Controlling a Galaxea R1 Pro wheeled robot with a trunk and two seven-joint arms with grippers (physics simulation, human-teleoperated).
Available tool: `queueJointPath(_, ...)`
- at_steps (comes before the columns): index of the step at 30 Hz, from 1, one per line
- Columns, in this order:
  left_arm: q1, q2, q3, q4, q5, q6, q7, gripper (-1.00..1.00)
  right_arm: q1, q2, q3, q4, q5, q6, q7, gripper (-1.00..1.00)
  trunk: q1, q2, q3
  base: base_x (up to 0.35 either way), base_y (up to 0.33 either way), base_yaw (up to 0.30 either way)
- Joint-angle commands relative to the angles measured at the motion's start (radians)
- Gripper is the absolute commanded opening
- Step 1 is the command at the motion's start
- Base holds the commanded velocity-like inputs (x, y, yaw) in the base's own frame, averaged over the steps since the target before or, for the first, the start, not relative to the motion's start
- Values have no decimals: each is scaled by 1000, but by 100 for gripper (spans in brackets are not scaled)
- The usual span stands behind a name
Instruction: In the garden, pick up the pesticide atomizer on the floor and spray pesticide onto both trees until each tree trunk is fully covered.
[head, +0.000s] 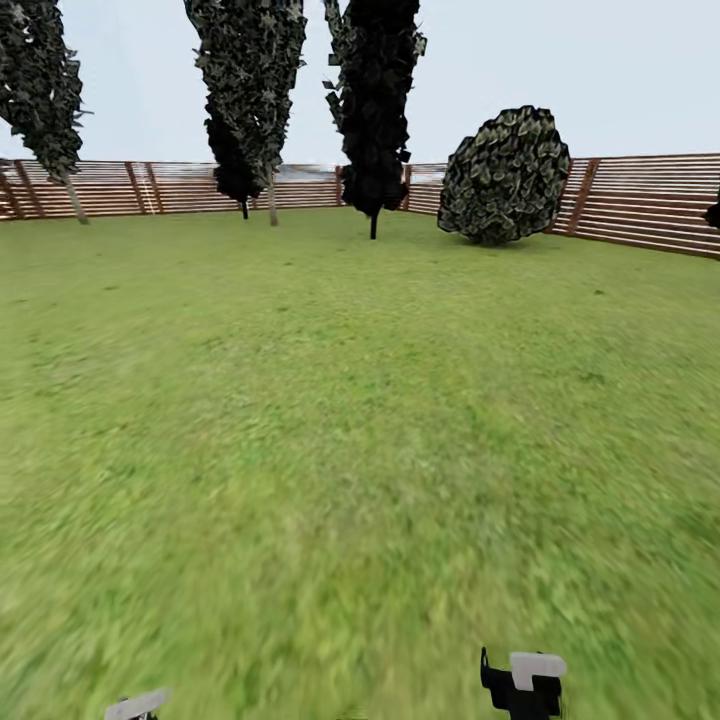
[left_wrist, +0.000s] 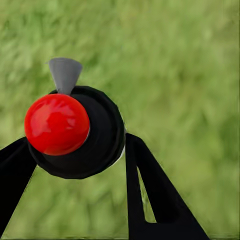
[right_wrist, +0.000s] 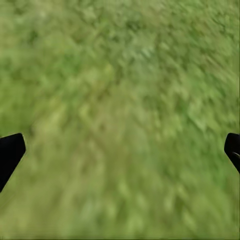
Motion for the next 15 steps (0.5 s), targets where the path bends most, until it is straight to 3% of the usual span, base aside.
queueJointPath(1,-1,0,-10,0,2,-2,7,-100,0,0,8,0,-10,-3,-2,100,0,0,-1,-23,13,285)
queueJointPath(15,-1,0,-10,-1,4,-1,7,-100,0,0,8,0,-10,-3,-2,100,0,0,-6,-2,1,285)
